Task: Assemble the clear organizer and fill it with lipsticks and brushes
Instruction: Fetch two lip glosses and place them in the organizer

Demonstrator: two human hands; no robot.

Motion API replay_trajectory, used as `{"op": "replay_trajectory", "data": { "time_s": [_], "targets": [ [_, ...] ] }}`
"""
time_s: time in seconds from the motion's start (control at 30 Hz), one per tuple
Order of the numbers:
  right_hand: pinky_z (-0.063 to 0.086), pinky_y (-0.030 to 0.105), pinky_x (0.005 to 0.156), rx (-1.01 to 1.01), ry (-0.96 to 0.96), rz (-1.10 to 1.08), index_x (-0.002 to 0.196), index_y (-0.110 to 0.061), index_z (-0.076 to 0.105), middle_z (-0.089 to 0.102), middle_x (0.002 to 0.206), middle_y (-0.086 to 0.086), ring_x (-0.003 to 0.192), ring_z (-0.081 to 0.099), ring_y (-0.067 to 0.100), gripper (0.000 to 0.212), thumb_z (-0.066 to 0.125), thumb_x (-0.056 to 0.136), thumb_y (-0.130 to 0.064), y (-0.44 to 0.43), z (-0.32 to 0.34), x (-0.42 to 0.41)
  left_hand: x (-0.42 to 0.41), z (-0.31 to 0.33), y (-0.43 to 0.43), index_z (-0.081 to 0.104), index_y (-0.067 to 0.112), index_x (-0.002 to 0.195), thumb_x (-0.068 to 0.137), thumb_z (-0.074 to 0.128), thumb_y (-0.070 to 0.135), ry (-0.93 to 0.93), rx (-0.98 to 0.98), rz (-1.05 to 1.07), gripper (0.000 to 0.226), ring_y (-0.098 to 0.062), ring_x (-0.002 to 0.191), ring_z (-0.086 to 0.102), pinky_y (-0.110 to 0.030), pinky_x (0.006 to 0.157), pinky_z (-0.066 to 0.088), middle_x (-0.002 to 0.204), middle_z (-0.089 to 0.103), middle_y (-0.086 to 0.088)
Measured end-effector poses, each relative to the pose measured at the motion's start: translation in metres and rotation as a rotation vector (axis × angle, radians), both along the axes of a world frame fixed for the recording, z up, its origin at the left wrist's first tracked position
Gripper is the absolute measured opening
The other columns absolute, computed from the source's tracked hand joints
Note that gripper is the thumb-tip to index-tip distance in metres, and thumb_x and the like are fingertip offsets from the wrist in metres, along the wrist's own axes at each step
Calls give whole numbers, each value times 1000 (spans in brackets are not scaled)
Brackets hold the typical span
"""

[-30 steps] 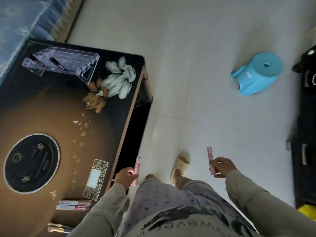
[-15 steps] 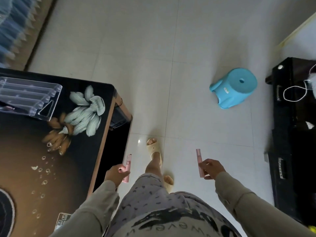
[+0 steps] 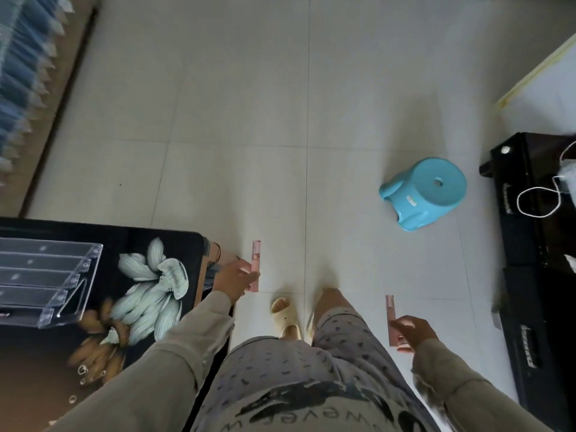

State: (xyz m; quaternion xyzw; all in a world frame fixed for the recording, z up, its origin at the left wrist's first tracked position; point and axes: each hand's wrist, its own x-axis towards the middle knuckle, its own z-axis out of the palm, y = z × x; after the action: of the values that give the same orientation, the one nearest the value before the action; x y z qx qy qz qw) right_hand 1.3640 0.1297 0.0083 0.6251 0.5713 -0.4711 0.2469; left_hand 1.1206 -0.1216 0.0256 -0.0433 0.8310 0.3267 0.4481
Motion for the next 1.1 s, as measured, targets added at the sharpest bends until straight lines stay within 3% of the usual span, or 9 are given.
{"op": "replay_trajectory", "data": {
  "time_s": [0.1,0.2,0.37,0.57,0.7,0.83,0.93,1.0,1.1],
  "targets": [
    [53,38,73,-8,-2,47,113,4,56,62,107,25,83,58,31,28,57,89,-10,23,-8,-43,-24,-5,12,57,-3,108,88,56,13,-13,-32,37,25,-30,89,62,-36,79,49,111,65,-24],
    [51,32,59,-39,17,109,110,5,57,60,94,21,80,58,31,25,56,89,-10,39,-10,-88,-33,-12,15,57,-1,109,88,56,12,-18,-75,27,25,-35,104,61,-41,89,49,114,64,-21],
    [49,29,57,-63,67,331,86,-2,55,58,88,18,77,55,31,8,56,88,-10,86,-10,-202,-54,-28,20,59,-3,105,86,59,14,-102,-210,137,26,-37,97,63,-38,80,48,107,67,-24],
    [50,23,54,-35,120,695,84,-9,57,60,85,11,74,58,27,6,59,86,-15,126,3,-320,-63,-30,31,63,-2,101,84,62,17,-173,-308,414,25,-39,94,65,-31,72,45,83,64,-17],
    [50,21,50,-37,129,792,81,-9,58,60,83,12,73,58,26,7,60,85,-13,131,5,-383,-69,-26,42,63,6,105,85,60,23,-200,-357,507,26,-32,98,65,-30,84,50,105,69,-18],
    [51,24,52,-71,86,894,79,-7,57,61,84,14,75,58,28,9,59,86,-13,126,-2,-431,-91,-30,46,64,7,103,85,60,24,-201,-325,669,24,-33,97,66,-33,87,50,104,69,-17],
    [49,26,52,-61,45,939,79,-6,57,61,85,16,76,59,29,10,60,85,-12,118,-10,-459,-118,-35,43,64,6,95,84,61,21,-192,-285,796,18,-33,89,66,-37,85,53,95,70,-18],
    [49,26,51,-31,27,963,80,-5,58,62,84,15,75,59,29,9,60,85,-12,112,-13,-479,-142,-37,37,62,8,89,83,62,17,-169,-244,899,10,-30,74,63,-38,79,54,82,67,-16],
    [49,28,51,0,-1,936,79,-3,59,62,85,17,76,59,31,8,60,84,-9,105,-13,-510,-185,-32,22,60,12,79,82,62,16,-137,-210,987,5,-25,58,56,-30,65,50,64,61,-9]
  ]
}}
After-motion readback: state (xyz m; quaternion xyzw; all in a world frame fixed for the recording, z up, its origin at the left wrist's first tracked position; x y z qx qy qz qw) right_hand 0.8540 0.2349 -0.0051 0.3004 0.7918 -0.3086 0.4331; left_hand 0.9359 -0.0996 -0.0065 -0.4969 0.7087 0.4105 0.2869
